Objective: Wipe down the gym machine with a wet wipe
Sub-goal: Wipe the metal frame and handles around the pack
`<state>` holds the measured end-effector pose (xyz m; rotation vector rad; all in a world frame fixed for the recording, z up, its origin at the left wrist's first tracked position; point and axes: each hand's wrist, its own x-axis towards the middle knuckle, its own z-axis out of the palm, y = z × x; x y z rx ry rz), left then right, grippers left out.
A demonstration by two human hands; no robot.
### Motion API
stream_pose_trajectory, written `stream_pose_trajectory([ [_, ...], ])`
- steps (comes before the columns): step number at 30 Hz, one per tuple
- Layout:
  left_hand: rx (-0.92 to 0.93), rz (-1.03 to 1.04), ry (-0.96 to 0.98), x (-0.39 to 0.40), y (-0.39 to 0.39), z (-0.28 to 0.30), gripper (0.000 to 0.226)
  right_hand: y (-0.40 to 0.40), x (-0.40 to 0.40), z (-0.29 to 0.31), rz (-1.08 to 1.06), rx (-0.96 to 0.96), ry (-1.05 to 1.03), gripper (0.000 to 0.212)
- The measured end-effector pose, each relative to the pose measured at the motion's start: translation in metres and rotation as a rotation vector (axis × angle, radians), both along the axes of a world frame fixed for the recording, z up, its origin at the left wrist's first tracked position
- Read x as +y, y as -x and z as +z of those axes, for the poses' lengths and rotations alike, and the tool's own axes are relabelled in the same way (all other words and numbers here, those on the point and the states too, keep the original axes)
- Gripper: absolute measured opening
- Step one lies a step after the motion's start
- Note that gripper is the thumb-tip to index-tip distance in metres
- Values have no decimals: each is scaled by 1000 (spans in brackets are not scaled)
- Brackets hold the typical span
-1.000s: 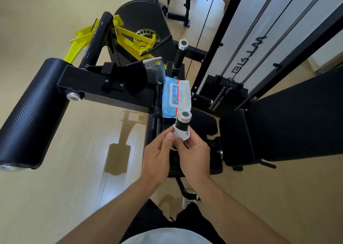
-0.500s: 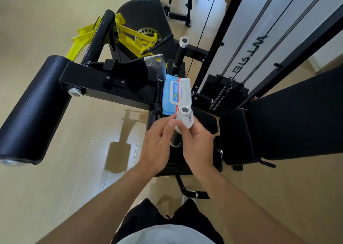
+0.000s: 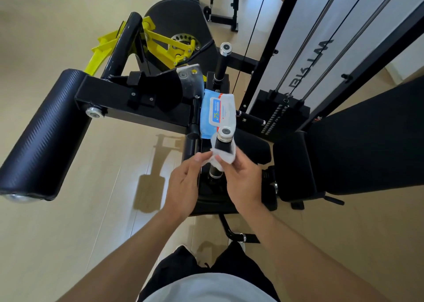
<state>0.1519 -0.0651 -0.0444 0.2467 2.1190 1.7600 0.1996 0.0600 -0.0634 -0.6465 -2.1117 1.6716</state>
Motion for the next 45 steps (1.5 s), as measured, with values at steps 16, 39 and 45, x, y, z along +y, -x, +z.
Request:
stream_pose_trajectory([
  [16, 51, 315, 29, -26, -1, -11, 42, 34, -8, 27, -215, 203, 151, 34],
  [39, -134, 132, -35, -20, -12, -33, 45, 10, -13, -7, -82, -241, -107, 14],
  [45, -158, 226, -41, -25, -14, -29, 42, 34, 3, 32, -136, -1, -22, 42],
])
